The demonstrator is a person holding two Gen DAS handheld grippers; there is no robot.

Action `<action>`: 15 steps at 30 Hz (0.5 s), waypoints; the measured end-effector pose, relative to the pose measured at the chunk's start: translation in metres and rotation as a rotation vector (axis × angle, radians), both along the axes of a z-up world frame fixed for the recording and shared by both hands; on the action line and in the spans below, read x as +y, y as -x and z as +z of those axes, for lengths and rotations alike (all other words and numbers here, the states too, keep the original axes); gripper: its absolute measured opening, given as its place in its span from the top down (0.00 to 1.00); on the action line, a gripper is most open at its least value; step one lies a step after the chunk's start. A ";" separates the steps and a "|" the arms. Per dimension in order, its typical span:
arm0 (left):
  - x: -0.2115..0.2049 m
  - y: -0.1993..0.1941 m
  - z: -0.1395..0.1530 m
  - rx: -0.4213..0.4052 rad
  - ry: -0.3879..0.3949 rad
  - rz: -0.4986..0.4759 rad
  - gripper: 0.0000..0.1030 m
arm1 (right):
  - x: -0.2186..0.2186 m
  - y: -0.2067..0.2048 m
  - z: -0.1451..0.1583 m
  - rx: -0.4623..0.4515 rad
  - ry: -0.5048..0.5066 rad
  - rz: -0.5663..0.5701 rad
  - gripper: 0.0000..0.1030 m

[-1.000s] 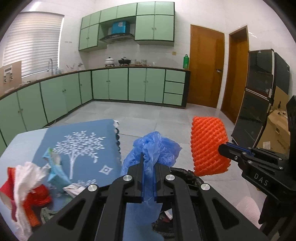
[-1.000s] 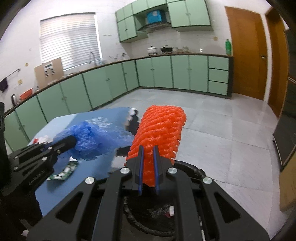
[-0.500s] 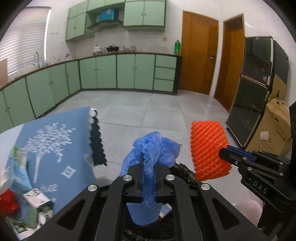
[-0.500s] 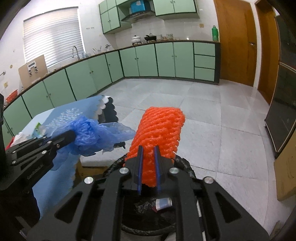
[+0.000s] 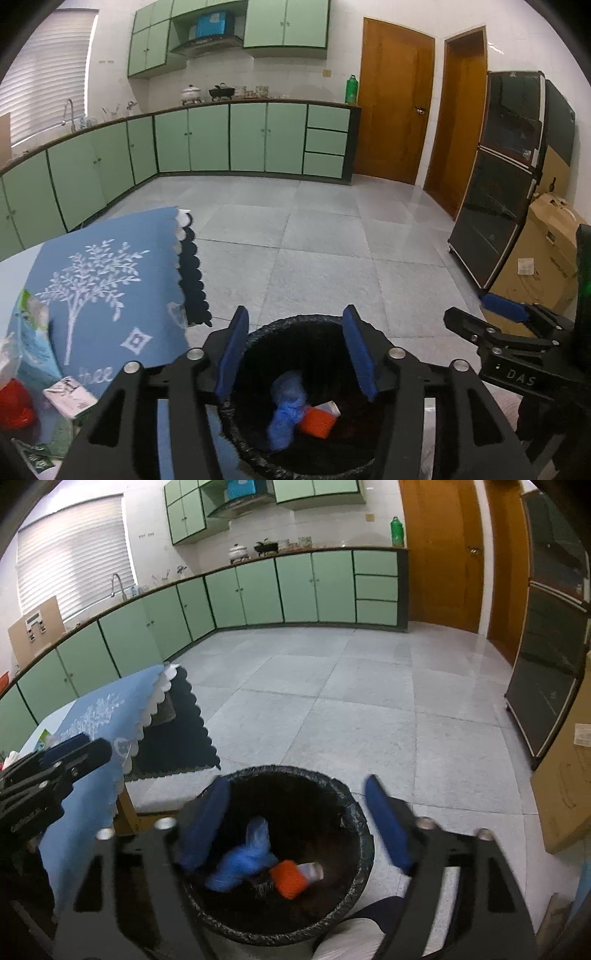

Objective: Collect trash
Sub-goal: 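Release the blue bag and orange mesh into the black bin with both grippers, then grasp the white tissues with the left gripper while the right approaches the green carton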

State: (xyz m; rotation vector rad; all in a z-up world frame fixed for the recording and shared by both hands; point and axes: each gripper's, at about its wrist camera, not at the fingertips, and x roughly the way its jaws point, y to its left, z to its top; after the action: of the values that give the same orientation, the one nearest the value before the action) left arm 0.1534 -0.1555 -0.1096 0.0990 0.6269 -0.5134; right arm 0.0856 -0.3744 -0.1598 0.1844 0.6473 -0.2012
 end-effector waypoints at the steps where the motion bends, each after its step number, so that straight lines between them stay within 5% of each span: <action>1: 0.004 0.002 0.002 -0.007 -0.001 0.009 0.44 | 0.001 0.000 0.002 -0.009 -0.004 0.005 0.16; 15: 0.116 0.053 0.046 -0.125 -0.035 0.256 0.38 | 0.094 -0.002 0.040 -0.091 -0.021 0.184 0.12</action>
State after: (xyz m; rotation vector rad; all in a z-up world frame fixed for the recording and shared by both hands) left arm 0.1000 -0.0395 -0.0633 0.0818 0.5172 -0.2464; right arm 0.0874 -0.2803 -0.1196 0.1520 0.5727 -0.0090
